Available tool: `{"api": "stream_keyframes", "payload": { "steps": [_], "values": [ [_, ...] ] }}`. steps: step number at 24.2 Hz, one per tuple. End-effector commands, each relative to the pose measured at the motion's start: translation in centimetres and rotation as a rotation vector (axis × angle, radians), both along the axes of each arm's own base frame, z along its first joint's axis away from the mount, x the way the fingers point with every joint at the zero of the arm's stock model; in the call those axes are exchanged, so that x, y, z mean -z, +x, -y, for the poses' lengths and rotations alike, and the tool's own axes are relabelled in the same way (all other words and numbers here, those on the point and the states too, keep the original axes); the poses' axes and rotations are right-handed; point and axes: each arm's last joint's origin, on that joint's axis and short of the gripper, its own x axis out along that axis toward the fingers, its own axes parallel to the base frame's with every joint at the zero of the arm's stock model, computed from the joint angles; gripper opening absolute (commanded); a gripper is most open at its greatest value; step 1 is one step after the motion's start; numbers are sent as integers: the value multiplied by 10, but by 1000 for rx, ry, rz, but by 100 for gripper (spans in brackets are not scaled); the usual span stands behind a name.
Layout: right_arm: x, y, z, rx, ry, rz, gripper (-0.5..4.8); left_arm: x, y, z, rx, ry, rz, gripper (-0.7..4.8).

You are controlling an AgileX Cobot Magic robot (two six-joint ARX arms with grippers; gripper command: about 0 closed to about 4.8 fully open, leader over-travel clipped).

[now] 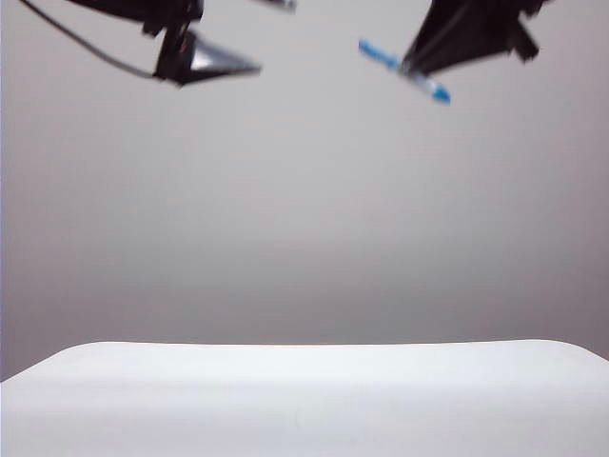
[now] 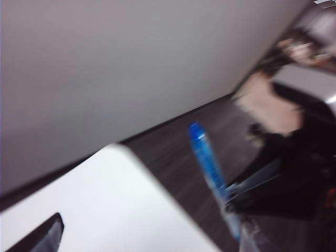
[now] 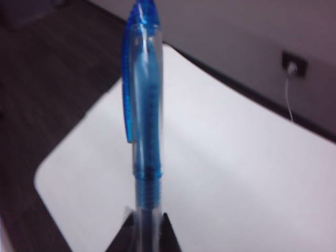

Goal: Pick up the pen and remove the cap.

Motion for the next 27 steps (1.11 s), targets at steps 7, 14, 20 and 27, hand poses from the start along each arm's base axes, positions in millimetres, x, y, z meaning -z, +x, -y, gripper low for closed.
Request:
{"api": "stream_keyframes", "payload": {
  "steps": [7, 14, 20, 27],
  "values": [
    [-41, -29, -3, -111, 163, 174, -1, -31, -17, 30, 303, -171, 316, 426],
    [-41, -35, -14, -182, 181, 166, -1, -22, -11, 43, 304, -224, 259, 426],
    [-41, -38, -19, -210, 184, 163, -1, -18, -8, 44, 305, -231, 230, 406],
    [-39, -38, -19, -210, 178, 149, -1, -28, -13, 43, 367, -298, 252, 281]
  ]
}}
